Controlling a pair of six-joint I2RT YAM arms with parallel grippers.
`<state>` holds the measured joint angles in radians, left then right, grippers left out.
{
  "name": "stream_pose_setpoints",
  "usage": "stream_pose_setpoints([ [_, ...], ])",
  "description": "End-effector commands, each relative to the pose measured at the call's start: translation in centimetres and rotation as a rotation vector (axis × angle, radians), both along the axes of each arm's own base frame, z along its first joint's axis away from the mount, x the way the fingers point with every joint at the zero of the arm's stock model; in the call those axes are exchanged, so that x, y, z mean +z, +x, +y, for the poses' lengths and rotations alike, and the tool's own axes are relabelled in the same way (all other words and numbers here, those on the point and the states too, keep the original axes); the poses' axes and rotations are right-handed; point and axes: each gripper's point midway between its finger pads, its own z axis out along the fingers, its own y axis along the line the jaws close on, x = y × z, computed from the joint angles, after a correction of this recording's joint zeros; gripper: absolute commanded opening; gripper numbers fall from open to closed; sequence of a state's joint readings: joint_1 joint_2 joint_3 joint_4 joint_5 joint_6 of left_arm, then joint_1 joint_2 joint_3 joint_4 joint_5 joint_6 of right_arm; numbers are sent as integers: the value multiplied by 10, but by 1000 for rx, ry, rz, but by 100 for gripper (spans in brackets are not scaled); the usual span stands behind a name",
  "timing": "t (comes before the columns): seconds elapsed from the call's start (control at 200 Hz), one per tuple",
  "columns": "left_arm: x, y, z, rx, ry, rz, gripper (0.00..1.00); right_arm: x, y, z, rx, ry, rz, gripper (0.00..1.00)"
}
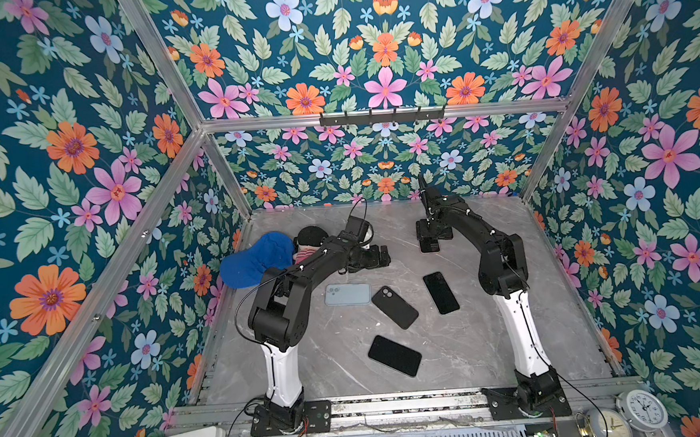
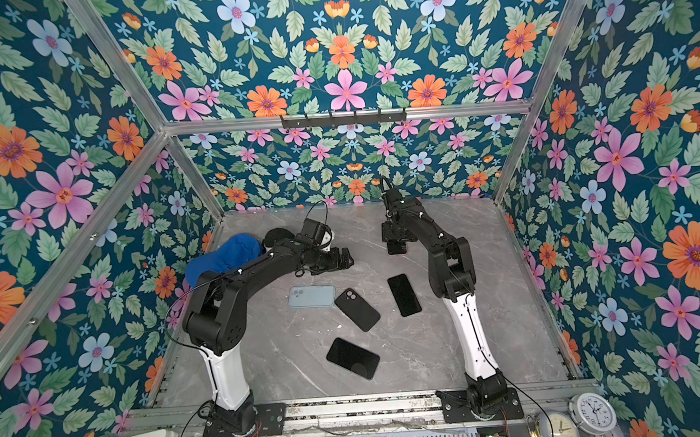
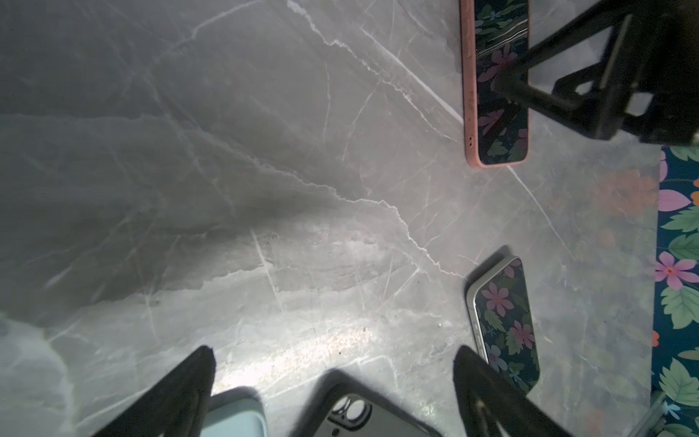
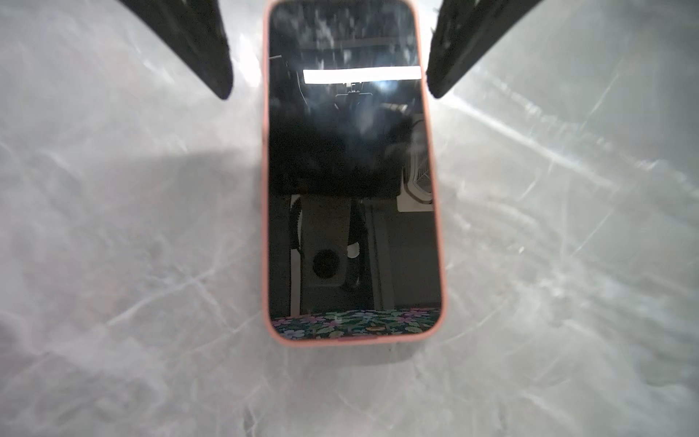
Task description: Put the phone into the phone case
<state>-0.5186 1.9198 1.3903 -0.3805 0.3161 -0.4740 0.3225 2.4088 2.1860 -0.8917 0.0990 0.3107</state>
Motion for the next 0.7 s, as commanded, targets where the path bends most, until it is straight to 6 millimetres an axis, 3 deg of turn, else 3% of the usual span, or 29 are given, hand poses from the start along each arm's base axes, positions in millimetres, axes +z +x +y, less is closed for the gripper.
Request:
stream_pose_setpoints([
  [0.0,7,-9,-2,-1,-14,-3,100,18,-16,15,63,36,-31,75],
  [0.165,7,-39,0,-1,-27,25,99,32,-61,40,183,97,-84,70],
  [0.365,3,-81,6,4,-37,66,99,24,-126,56,267,92,-50,68],
  [0.555,-4,-116,7,0,-45,104,99,7,-183,34,259,26,27,68],
  [0.695,-11,-133,0,-25,-62,131,99,2,-210,11,242,-16,57,69],
])
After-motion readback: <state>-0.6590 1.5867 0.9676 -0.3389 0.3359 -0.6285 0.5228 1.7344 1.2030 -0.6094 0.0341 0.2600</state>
